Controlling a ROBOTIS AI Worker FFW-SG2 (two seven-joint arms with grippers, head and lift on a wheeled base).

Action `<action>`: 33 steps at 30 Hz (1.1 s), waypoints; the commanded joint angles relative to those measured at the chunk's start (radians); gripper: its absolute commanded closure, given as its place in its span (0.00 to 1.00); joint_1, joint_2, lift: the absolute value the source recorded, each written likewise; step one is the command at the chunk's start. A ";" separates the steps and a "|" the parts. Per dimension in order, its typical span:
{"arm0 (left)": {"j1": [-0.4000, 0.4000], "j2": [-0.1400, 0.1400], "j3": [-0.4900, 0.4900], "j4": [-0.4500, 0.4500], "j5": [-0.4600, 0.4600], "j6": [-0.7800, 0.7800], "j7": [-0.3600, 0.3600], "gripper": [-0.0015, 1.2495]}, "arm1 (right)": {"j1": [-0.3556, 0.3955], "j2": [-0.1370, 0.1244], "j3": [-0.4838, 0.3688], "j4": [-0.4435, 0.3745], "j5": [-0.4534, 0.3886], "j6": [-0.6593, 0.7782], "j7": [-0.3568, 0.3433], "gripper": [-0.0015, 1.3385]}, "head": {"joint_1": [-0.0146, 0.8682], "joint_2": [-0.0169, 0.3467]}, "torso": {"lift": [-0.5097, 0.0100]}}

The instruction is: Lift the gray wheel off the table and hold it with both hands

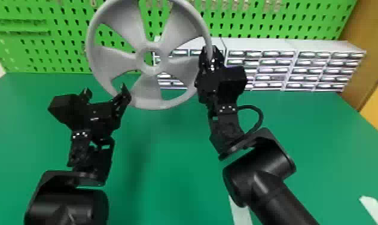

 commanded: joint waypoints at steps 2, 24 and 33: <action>-0.005 0.000 0.003 0.000 0.000 -0.001 0.000 0.25 | 0.002 0.000 0.003 -0.002 0.000 -0.002 0.000 0.85 | 0.82 0.09 | 0.79; 0.019 0.000 -0.062 -0.052 -0.020 0.007 0.196 0.73 | 0.000 -0.002 -0.007 -0.002 -0.002 0.024 0.000 0.85 | 0.82 0.09 | 0.79; 0.013 0.000 -0.067 -0.061 -0.008 0.016 0.238 0.81 | 0.003 -0.003 -0.005 -0.002 0.006 0.002 0.000 0.85 | 0.82 0.09 | 0.79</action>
